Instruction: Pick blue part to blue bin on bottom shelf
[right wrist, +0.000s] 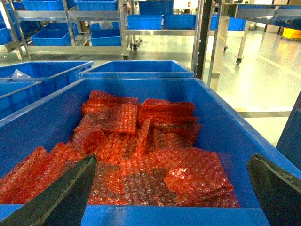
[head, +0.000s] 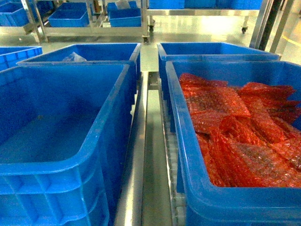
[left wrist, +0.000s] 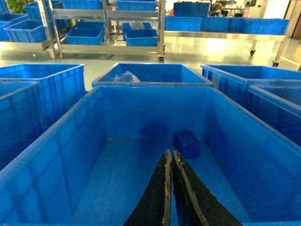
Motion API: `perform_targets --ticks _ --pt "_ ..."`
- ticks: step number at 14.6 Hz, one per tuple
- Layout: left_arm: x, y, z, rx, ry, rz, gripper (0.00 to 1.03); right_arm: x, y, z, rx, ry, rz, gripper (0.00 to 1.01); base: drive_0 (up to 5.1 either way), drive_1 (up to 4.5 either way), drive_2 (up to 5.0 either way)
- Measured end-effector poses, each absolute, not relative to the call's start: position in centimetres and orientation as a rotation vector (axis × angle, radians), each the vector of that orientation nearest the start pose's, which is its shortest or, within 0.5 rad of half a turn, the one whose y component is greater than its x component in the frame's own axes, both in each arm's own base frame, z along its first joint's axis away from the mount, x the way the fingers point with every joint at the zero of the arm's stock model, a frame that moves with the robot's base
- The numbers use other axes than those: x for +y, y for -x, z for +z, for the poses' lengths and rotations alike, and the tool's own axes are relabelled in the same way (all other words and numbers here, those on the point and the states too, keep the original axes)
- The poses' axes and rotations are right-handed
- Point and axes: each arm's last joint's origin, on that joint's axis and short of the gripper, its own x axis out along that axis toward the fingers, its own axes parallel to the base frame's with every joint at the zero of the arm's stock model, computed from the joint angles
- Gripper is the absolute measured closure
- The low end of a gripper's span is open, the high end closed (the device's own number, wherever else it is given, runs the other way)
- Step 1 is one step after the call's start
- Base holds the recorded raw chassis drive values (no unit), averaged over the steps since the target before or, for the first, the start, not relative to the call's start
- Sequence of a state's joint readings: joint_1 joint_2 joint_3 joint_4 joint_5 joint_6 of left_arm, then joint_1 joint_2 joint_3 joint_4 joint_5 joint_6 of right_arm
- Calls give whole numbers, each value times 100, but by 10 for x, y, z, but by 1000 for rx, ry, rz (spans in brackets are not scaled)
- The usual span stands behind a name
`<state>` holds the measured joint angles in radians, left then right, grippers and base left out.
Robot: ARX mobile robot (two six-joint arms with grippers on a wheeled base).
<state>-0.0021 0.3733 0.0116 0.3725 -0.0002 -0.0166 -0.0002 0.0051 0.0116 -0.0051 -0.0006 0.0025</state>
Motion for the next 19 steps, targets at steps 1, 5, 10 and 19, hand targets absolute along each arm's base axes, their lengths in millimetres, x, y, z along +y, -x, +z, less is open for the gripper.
perform_targets --ticks 1,5,10,19 --pt "0 -119 170 -7 17 -2 101 0 -97 167 -1 -2 0 3 0 0 0" --pt "0 -114 170 -10 17 -2 101 0 -97 167 -1 -2 0 3 0 0 0" --pt "0 -112 170 -13 17 -2 101 0 -97 167 -1 -2 0 3 0 0 0" --pt "0 -98 167 1 15 -2 76 0 -97 167 -2 -2 0 3 0 0 0"
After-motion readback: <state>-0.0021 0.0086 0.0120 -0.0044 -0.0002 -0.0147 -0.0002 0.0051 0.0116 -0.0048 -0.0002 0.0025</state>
